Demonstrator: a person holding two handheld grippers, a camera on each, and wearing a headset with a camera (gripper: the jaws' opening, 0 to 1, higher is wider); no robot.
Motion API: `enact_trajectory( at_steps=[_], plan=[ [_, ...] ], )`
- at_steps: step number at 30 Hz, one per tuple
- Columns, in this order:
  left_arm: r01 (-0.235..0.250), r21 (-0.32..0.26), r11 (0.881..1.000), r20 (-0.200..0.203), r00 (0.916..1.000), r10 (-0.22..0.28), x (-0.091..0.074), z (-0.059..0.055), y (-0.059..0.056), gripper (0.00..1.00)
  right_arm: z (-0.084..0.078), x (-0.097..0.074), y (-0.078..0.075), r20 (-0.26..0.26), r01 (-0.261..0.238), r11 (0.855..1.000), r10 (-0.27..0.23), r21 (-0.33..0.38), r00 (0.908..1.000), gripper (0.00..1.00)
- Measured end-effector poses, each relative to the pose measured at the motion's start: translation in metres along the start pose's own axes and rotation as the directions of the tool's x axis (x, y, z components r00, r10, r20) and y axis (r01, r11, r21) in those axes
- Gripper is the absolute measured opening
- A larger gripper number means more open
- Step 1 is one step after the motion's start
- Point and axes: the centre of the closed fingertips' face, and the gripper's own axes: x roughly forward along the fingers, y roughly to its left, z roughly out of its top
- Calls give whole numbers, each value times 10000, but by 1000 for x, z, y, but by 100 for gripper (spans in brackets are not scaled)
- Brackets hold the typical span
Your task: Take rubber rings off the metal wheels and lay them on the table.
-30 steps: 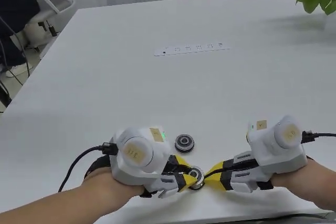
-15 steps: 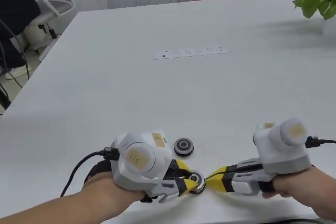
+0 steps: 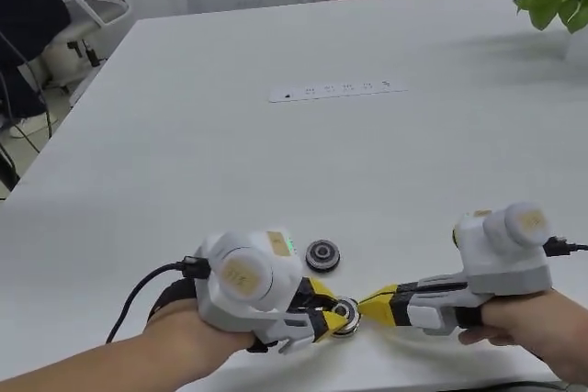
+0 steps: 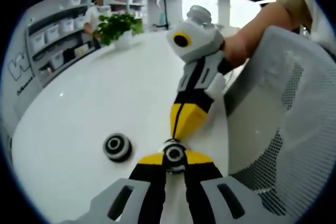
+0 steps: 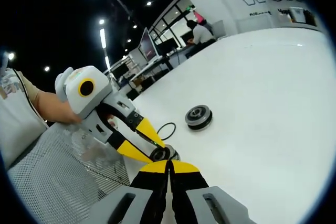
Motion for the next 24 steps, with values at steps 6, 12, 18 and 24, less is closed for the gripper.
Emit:
enact_trajectory(
  at_steps=[6,12,18,24],
  plan=[
    [-51,27,10000,-52,10000,51,0,0,0,13,1,0,3,44,-84,9999,84,54,10000,0],
    [-64,-38,10000,-64,10000,64,1,0,0,13,2,4,9,22,-351,9994,351,14,9994,0],
    [-61,-41,10000,-67,10000,61,1,0,-1,13,2,5,10,42,-460,9989,460,41,9989,0],
    [-51,-51,10000,-66,10000,51,1,0,-1,13,3,6,12,-7,-533,9986,533,0,9986,0]
  ],
)
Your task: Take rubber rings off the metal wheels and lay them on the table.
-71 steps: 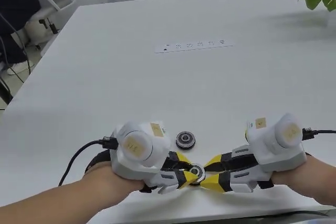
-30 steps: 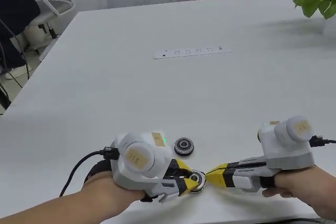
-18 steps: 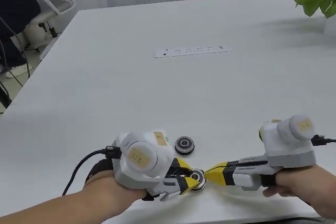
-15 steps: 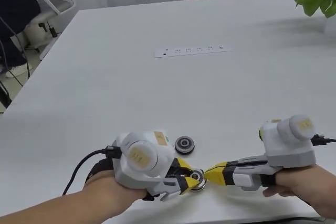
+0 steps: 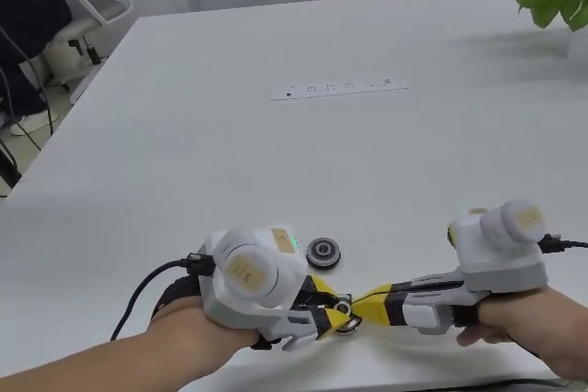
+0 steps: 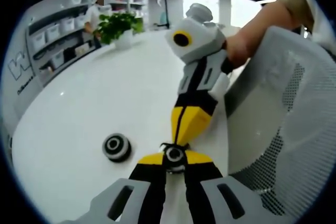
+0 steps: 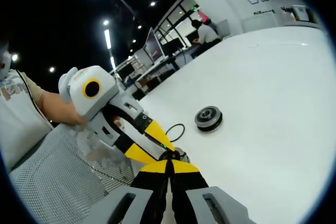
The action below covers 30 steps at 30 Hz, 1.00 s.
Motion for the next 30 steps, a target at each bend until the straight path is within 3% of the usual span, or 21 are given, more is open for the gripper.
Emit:
enact_trajectory(
  at_steps=[20,22,24,30],
  plan=[
    [61,-40,10000,49,10000,-60,0,1,-1,13,6,1,8,363,-457,9988,450,200,9983,0],
    [50,-43,10000,34,10000,-50,0,1,-1,13,8,1,17,511,-971,9949,956,275,9941,0],
    [46,-48,10000,18,10000,-46,0,1,-1,13,6,3,18,292,-908,9958,910,-73,9954,0],
    [26,-102,9999,61,10000,-26,0,1,-1,13,5,0,9,409,-600,9981,593,161,9974,0]
  ],
)
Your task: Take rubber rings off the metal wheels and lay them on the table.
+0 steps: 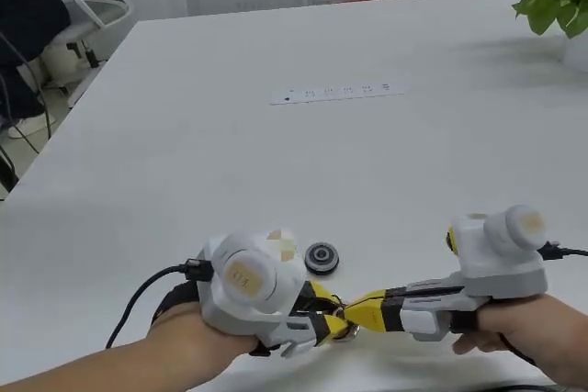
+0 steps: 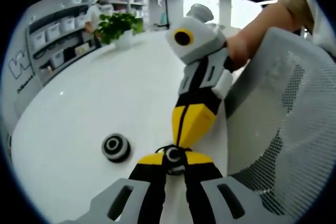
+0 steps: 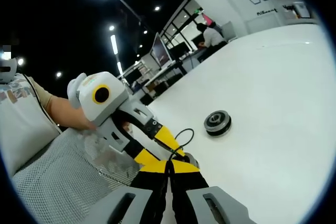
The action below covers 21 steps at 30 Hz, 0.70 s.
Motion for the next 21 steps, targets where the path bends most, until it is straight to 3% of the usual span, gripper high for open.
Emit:
enact_trajectory(
  at_steps=[7,21],
  plan=[
    [48,-170,9998,12,10000,-48,0,0,0,14,0,-2,-6,40,316,9995,-315,-51,9995,0],
    [249,-160,9996,229,9994,-245,-4,8,-3,19,-1,-4,-8,77,317,9994,-318,161,9995,0]
  ],
)
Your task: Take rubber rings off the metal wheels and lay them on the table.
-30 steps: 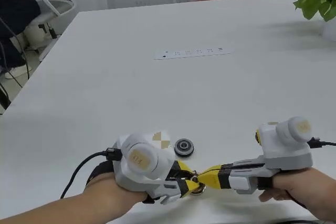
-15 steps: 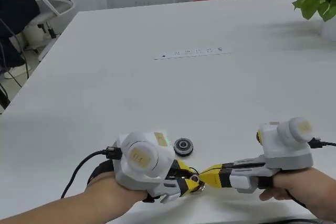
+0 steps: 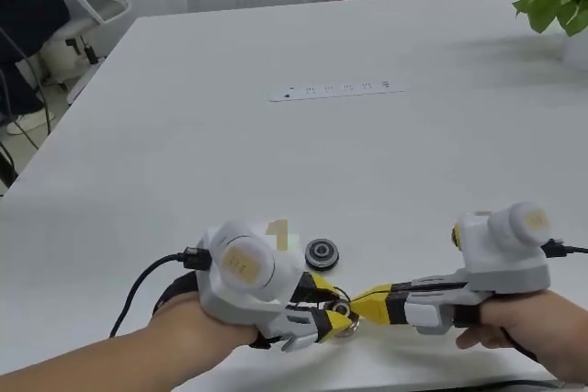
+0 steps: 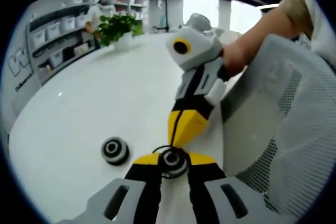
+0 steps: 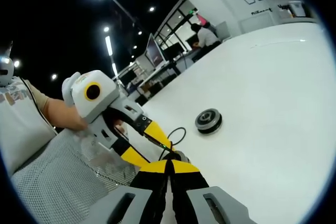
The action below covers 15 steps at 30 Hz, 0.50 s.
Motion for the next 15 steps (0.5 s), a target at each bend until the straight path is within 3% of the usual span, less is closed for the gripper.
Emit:
enact_trajectory(
  at_steps=[15],
  plan=[
    [236,154,9996,-19,9997,-236,-18,4,-5,26,5,0,12,-48,-225,9997,224,-103,9997,0]
  ],
)
